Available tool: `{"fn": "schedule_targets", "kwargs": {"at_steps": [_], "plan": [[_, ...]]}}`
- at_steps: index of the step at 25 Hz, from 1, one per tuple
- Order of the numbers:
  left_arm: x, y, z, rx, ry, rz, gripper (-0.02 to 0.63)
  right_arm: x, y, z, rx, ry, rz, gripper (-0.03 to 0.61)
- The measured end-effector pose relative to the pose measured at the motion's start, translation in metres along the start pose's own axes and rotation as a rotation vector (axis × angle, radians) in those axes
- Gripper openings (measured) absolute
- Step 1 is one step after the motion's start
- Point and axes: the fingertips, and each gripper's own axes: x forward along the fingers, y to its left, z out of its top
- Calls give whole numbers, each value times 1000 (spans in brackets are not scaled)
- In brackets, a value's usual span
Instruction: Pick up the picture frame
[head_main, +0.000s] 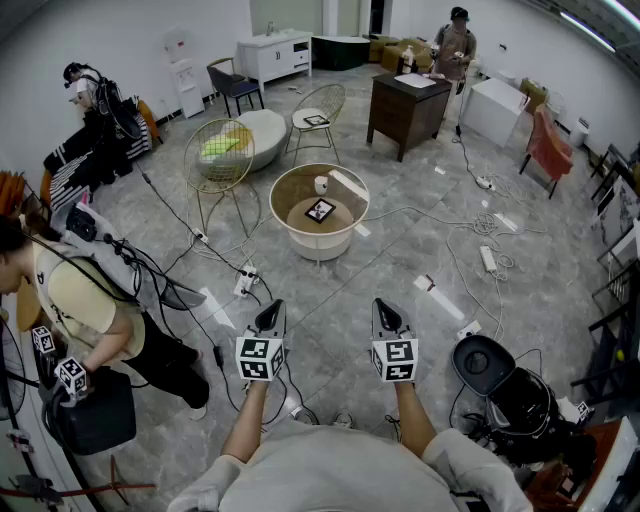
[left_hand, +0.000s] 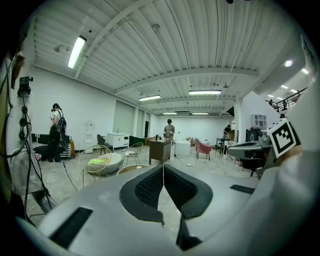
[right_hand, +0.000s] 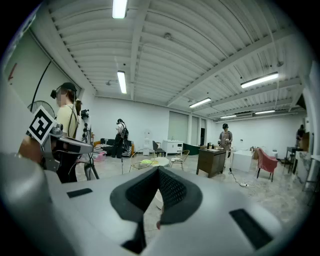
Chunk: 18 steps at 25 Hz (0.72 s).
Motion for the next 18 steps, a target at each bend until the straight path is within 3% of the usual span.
{"fn": "schedule_targets", "kwargs": {"at_steps": [15,16,18], "plan": [[-2,-6,-5,-2,0,-23,20,-2,6,-4,27,-28,37,2],[-1,-9,-6,-11,3,-35,42,-2,6,-3,29,-34,50,4],[-1,-13,-7,-29,12,-55,109,-2,10,-1,35,-42,86,113]]}}
